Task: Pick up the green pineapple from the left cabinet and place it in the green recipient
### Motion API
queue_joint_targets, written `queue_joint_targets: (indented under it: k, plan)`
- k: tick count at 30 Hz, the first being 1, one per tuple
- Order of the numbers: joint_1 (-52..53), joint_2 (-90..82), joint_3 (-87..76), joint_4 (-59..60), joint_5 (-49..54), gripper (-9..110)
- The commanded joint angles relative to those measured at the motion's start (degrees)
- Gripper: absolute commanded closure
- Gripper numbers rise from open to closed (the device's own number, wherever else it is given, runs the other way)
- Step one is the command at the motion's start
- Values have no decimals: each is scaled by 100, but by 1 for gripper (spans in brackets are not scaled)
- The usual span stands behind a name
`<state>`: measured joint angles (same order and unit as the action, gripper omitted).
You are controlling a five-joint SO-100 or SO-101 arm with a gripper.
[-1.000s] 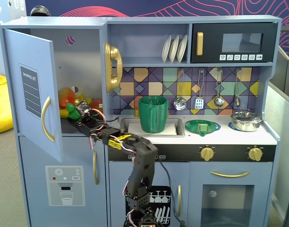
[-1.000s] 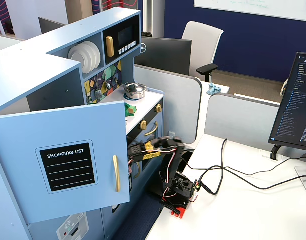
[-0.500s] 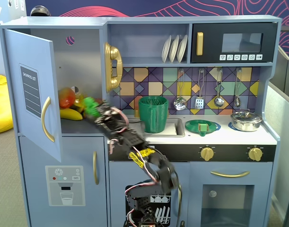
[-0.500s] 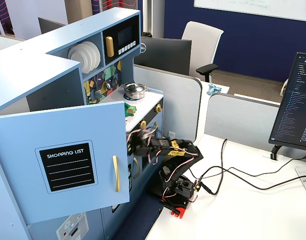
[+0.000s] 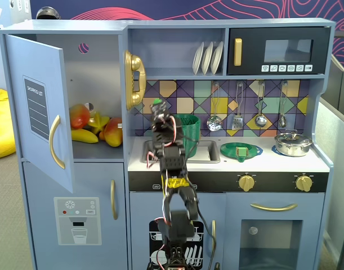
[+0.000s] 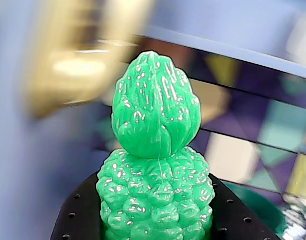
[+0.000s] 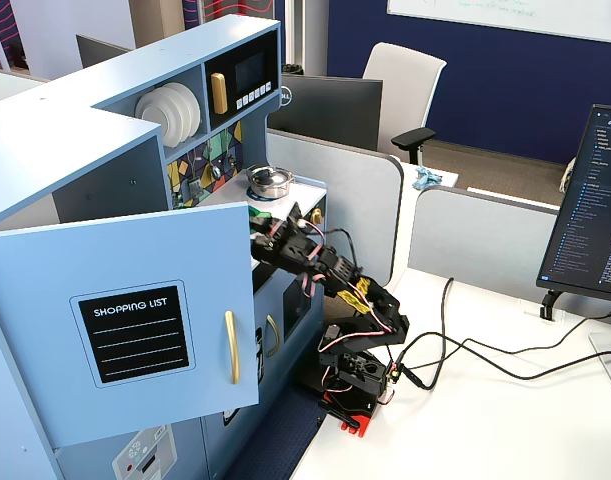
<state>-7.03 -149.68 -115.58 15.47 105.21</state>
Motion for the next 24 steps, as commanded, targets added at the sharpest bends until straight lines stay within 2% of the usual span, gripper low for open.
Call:
queue_joint_targets:
  k: [1,15,19,21,24]
  plan:
    - [466,1063,993,-571,-255,101]
    - [984,4526,3981,-457,-325,100]
    - [958,4860,4157,-756,-1301,68]
    - [923,4983,4210,-800,-1301,62]
    - [896,5229,4474,-809,-1143,60]
